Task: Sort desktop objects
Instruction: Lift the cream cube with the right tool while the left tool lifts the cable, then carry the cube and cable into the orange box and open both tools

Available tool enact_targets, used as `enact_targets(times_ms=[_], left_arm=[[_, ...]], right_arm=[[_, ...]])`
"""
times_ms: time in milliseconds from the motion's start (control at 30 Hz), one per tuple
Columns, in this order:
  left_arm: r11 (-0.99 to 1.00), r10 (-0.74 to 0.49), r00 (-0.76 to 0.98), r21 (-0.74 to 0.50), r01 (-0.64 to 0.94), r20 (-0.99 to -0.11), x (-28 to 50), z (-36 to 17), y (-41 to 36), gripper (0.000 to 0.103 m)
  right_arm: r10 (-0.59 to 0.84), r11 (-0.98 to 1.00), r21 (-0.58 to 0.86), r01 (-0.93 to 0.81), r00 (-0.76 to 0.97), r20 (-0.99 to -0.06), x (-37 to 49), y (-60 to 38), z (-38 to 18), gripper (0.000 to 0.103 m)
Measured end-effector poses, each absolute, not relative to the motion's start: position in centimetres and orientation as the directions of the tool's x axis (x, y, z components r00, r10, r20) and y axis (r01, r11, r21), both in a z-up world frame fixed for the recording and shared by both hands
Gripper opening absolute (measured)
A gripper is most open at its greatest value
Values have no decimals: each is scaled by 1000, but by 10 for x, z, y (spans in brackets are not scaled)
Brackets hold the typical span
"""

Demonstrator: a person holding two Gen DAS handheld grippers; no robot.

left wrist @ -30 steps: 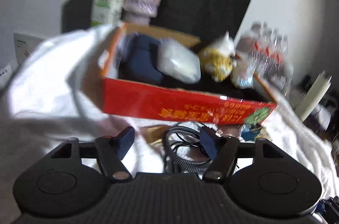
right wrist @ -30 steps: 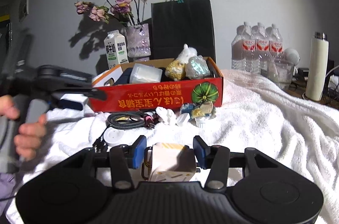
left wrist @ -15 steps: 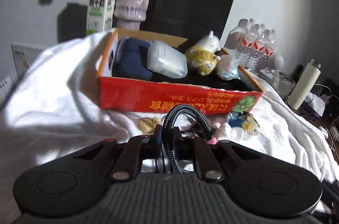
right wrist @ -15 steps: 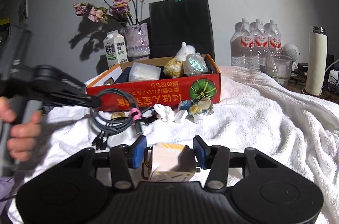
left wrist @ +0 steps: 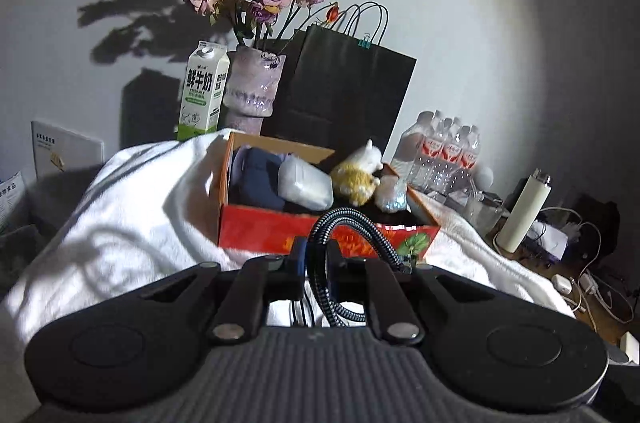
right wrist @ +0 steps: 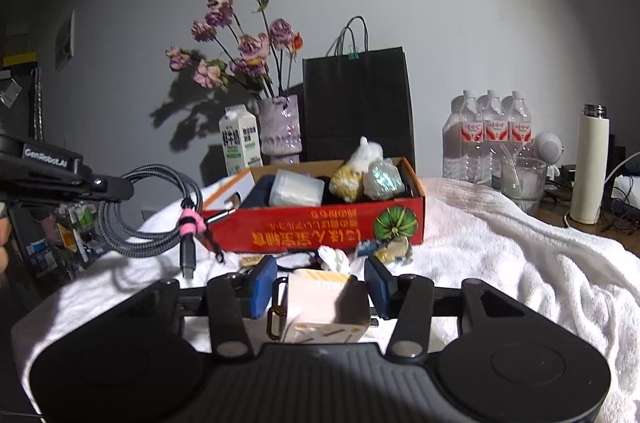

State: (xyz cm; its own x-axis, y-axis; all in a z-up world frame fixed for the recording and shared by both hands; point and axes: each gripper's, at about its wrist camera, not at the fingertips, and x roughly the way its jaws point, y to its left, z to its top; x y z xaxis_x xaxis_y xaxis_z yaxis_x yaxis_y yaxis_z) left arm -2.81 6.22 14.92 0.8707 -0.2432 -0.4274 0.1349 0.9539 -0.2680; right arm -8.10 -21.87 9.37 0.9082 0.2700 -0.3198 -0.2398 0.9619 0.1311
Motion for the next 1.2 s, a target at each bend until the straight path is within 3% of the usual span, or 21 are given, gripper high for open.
enact_targets(times_ms=[200,467,600,733,833,867,1000,1067,1133,1200], left_arm=[[966,-207,881,-231,116,-426,18,166,77,10],[959,-251,840,-239,150,-481,125,184,75,10],[970,-220,795,-210,120,-565,192,160,65,10],[986,-156,722,-153,70,-674,240,114,61,10],[992,-128,702,-105,75,-701,250,94,60,11],[992,-126,705,-87,91,-698,248,91,59,14],[993,-108,746,-42,107,-657,230,98,59,61],[994,-99,783,-23,108,-614,211,109,62,72],[995,-96,803,-24,101,-588,187,117,64,81],[995,-93,812,-36,89,-576,163,123,64,83]], right_arm=[[256,966,118,-231,921,-295,-63,-225,109,47],[317,947,133,-291,913,-258,21,-232,146,47],[330,942,174,-286,882,-336,106,-223,152,47],[334,943,181,-281,796,-505,182,-194,127,47],[317,948,167,-271,746,-586,217,-171,99,47],[298,953,146,-265,741,-602,226,-163,91,47],[264,963,134,-235,709,-654,246,-148,72,48],[298,954,181,-237,723,-623,235,-154,77,56],[310,951,198,-239,757,-575,213,-165,88,76],[275,961,173,-216,802,-530,186,-176,100,77]])
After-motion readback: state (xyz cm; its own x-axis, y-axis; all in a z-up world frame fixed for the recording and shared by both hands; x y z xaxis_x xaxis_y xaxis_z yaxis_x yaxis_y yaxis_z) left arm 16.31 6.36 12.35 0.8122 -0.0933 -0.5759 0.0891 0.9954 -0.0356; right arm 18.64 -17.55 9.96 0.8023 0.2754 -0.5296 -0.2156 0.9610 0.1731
